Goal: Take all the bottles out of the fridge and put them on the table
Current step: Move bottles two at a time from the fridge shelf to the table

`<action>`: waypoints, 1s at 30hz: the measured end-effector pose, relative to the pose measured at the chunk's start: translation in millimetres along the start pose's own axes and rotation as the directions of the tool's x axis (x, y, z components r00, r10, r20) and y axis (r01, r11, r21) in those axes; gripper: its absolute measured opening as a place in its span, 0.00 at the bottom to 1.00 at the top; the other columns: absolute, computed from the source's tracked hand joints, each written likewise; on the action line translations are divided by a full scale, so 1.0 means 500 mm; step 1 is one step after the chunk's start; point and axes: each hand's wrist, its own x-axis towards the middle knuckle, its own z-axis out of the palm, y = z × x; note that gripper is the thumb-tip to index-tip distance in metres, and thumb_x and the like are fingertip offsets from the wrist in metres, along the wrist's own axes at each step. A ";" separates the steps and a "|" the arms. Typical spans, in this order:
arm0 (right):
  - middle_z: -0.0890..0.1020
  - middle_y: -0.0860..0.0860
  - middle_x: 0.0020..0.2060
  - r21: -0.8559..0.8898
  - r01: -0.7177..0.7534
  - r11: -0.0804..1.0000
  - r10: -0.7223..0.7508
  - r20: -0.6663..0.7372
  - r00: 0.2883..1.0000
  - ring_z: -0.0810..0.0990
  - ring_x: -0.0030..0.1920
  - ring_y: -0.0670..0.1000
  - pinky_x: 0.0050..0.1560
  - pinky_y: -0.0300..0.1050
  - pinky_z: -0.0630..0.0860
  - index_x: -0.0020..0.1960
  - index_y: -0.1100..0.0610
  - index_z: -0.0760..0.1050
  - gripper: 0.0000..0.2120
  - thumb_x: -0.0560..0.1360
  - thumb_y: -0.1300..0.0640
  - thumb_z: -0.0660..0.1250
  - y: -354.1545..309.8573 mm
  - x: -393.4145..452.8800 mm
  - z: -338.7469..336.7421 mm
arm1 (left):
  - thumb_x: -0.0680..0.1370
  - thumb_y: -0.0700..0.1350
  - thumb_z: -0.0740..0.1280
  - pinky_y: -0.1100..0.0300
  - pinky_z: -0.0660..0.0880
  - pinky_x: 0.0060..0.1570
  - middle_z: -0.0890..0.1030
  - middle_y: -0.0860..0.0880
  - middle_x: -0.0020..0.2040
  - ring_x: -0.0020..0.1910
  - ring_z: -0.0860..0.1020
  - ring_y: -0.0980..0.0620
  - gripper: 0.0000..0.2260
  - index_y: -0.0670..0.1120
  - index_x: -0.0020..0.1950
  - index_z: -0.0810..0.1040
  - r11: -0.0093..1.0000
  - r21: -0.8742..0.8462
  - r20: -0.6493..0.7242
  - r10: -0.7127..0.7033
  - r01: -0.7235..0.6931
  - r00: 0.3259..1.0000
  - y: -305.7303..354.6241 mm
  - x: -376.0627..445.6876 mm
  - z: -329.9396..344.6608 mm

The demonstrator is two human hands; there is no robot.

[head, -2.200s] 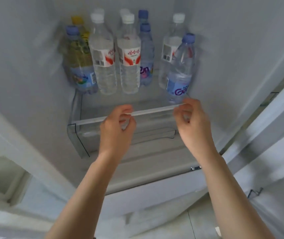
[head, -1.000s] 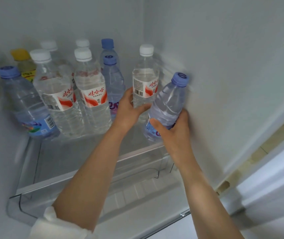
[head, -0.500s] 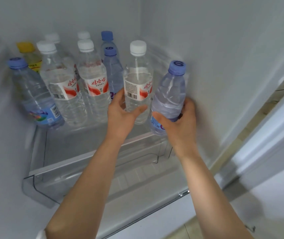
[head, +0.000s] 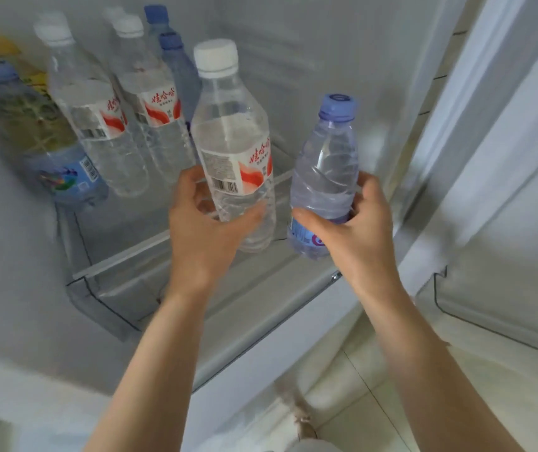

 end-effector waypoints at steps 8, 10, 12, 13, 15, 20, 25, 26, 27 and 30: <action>0.84 0.46 0.47 -0.126 -0.164 0.978 0.151 -0.107 0.983 0.83 0.48 0.48 0.51 0.54 0.80 0.59 0.50 0.71 0.34 0.56 0.48 0.80 0.015 -0.168 -0.112 | 0.60 0.51 0.79 0.61 0.78 0.49 0.82 0.57 0.51 0.50 0.81 0.58 0.27 0.54 0.56 0.76 0.997 0.077 0.224 -0.030 0.013 0.974 0.009 -0.153 0.011; 0.83 0.45 0.47 -0.165 -0.206 0.964 0.184 -0.138 0.973 0.83 0.48 0.46 0.51 0.52 0.81 0.58 0.47 0.70 0.33 0.57 0.48 0.80 0.018 -0.205 -0.147 | 0.59 0.50 0.80 0.60 0.78 0.48 0.82 0.60 0.49 0.49 0.81 0.59 0.27 0.57 0.54 0.74 0.995 0.087 0.277 -0.061 0.038 0.959 0.002 -0.193 0.028; 0.83 0.44 0.49 -0.179 -0.243 0.953 0.214 -0.167 0.962 0.83 0.49 0.47 0.51 0.51 0.81 0.61 0.49 0.71 0.35 0.57 0.47 0.80 0.020 -0.241 -0.180 | 0.58 0.52 0.79 0.64 0.78 0.45 0.81 0.63 0.48 0.47 0.80 0.61 0.28 0.59 0.54 0.74 0.993 0.100 0.331 -0.095 0.066 0.939 -0.009 -0.230 0.046; 0.83 0.45 0.50 -0.186 -0.263 0.947 0.228 -0.190 0.955 0.83 0.50 0.47 0.52 0.50 0.81 0.62 0.50 0.70 0.36 0.58 0.48 0.81 0.022 -0.262 -0.200 | 0.57 0.53 0.79 0.66 0.78 0.44 0.81 0.64 0.48 0.47 0.79 0.61 0.28 0.60 0.54 0.73 0.992 0.102 0.368 -0.111 0.078 0.923 -0.013 -0.253 0.057; 0.82 0.46 0.53 -0.193 -0.297 0.935 0.251 -0.230 0.940 0.82 0.52 0.49 0.53 0.51 0.81 0.63 0.51 0.70 0.37 0.59 0.48 0.81 0.027 -0.300 -0.236 | 0.56 0.56 0.79 0.67 0.77 0.41 0.81 0.62 0.49 0.48 0.79 0.62 0.30 0.59 0.56 0.74 0.989 0.108 0.437 -0.142 0.105 0.888 -0.020 -0.293 0.079; 0.82 0.49 0.56 -0.190 -0.402 0.896 0.315 -0.368 0.875 0.82 0.55 0.52 0.55 0.53 0.80 0.66 0.53 0.69 0.38 0.60 0.49 0.80 0.049 -0.406 -0.343 | 0.60 0.51 0.82 0.73 0.75 0.37 0.80 0.64 0.49 0.48 0.79 0.66 0.32 0.59 0.60 0.72 0.980 0.157 0.610 -0.191 0.119 0.769 -0.028 -0.406 0.146; 0.82 0.50 0.56 -0.174 -0.525 0.833 0.380 -0.510 0.772 0.82 0.54 0.52 0.55 0.53 0.80 0.66 0.54 0.69 0.37 0.62 0.49 0.80 0.071 -0.537 -0.476 | 0.62 0.48 0.80 0.69 0.74 0.42 0.80 0.62 0.51 0.47 0.78 0.65 0.31 0.54 0.62 0.73 0.980 0.186 0.750 -0.192 0.077 0.633 -0.009 -0.547 0.213; 0.82 0.49 0.55 -0.165 -0.543 0.823 0.386 -0.540 0.748 0.82 0.53 0.51 0.54 0.52 0.81 0.65 0.54 0.69 0.37 0.61 0.49 0.80 0.072 -0.570 -0.508 | 0.63 0.48 0.80 0.69 0.75 0.43 0.80 0.62 0.51 0.47 0.79 0.65 0.31 0.53 0.63 0.74 0.980 0.189 0.777 -0.192 0.069 0.600 -0.001 -0.585 0.230; 0.82 0.49 0.54 -0.155 -0.557 0.816 0.388 -0.568 0.726 0.83 0.52 0.50 0.53 0.51 0.81 0.65 0.54 0.70 0.37 0.60 0.48 0.80 0.072 -0.602 -0.538 | 0.63 0.49 0.80 0.68 0.75 0.44 0.79 0.63 0.51 0.48 0.79 0.64 0.31 0.53 0.63 0.74 0.979 0.193 0.799 -0.193 0.061 0.569 0.006 -0.622 0.246; 0.82 0.49 0.54 -0.121 -0.598 0.792 0.400 -0.638 0.658 0.83 0.52 0.50 0.53 0.49 0.81 0.64 0.54 0.70 0.40 0.56 0.42 0.77 0.074 -0.699 -0.626 | 0.61 0.52 0.79 0.67 0.75 0.43 0.80 0.62 0.51 0.48 0.79 0.60 0.31 0.52 0.63 0.75 0.978 0.204 0.851 -0.199 0.042 0.486 0.034 -0.734 0.286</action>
